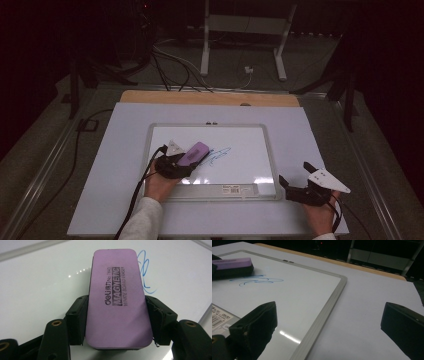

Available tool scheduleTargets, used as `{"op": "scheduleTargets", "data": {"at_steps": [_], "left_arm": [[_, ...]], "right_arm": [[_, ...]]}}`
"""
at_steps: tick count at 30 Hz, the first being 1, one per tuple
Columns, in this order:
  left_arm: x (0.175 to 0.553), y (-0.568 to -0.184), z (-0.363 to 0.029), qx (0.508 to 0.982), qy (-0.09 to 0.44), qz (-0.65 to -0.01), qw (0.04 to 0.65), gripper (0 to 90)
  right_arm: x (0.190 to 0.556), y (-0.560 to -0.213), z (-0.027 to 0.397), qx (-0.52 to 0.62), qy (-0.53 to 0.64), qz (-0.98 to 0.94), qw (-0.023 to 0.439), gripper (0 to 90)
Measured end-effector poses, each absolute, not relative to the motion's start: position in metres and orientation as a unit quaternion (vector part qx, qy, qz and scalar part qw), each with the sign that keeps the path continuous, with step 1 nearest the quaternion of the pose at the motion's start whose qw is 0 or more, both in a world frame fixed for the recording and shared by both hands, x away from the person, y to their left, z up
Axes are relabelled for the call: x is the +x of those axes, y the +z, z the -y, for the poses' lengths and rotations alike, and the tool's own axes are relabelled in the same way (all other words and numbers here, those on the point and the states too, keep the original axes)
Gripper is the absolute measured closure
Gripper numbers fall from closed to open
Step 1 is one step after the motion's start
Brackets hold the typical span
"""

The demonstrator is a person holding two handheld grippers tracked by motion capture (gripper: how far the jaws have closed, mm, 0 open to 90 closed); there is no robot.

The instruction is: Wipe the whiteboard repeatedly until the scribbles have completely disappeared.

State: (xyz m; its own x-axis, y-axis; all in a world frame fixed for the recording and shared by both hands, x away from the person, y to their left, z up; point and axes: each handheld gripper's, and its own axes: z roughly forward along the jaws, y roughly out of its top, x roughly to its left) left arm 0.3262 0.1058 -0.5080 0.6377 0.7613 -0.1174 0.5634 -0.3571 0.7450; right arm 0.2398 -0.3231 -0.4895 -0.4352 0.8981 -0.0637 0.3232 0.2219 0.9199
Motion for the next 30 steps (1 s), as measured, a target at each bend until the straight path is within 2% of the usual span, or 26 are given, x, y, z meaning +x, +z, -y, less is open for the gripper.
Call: {"op": "scheduleTargets", "data": {"at_steps": [8, 15, 30], "left_arm": [[0.327, -0.509, -0.103, 0.816, 0.118, -0.408, 0.391, 40.3], [0.331, -0.503, -0.098, 0.814, 0.125, -0.411, 0.391, 31.3], [0.347, -0.503, -0.08, 0.822, 0.118, -0.416, 0.372, 34.2]], "right_arm": [[0.24, -0.49, 0.323, 0.427, 0.454, -0.715, 0.316, 1.0], [0.24, -0.49, 0.323, 0.428, 0.453, -0.716, 0.315, 1.0], [0.24, -0.49, 0.322, 0.427, 0.453, -0.716, 0.315, 1.0]]}}
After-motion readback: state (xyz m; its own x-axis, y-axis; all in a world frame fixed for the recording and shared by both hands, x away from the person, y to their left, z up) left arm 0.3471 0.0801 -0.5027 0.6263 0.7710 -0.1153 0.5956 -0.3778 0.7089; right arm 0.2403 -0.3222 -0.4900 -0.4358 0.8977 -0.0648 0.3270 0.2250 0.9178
